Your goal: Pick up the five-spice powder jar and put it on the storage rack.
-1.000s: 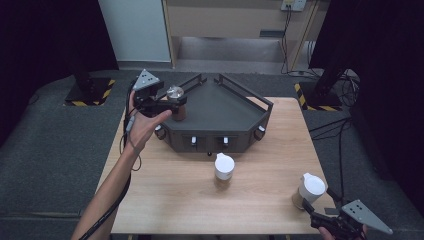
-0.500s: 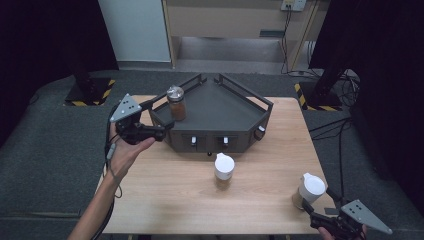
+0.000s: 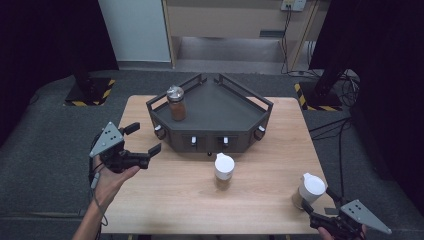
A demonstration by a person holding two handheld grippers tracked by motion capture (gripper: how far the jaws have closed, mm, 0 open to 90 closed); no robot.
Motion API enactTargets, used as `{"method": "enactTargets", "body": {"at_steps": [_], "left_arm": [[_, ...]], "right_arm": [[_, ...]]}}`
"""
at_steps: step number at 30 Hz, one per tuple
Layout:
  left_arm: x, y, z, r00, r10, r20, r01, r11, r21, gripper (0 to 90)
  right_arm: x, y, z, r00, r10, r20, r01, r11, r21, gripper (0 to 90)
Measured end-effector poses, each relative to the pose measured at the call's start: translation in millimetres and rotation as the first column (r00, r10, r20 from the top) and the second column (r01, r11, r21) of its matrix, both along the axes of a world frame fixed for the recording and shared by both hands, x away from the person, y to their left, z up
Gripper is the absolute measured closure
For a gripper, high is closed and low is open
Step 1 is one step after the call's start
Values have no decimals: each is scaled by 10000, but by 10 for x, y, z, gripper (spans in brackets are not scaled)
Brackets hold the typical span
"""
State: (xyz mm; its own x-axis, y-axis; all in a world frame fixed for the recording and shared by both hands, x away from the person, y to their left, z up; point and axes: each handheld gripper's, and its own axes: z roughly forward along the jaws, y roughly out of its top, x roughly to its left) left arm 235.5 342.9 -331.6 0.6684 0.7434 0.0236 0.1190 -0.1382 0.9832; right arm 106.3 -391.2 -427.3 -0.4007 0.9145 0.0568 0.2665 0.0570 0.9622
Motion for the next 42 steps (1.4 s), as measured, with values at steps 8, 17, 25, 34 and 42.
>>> {"method": "enactTargets", "body": {"at_steps": [8,17,25,34,42], "left_arm": [[-167,89,-293,9997,179,-152,-180,9998,-97,23],[-323,202,-683,9986,263,-460,-277,9992,-302,22],[-421,286,-943,9963,244,-827,-275,9990,-355,22],[-465,325,-1133,9940,238,-1067,-265,9994,-241,21],[-437,436,-1232,9916,-117,-1292,75,9994,-328,28]], "right_arm": [[0,1,1,10000,-4,-6,4,10000,-1,54],[3,4,1,10000,-1,-11,1,10000,-18,54],[6,7,2,10000,20,-25,-20,10000,-29,54],[9,10,1,10000,9,-23,-9,10000,-57,54],[12,9,3,10000,44,-41,-45,10000,-73,55]]}}
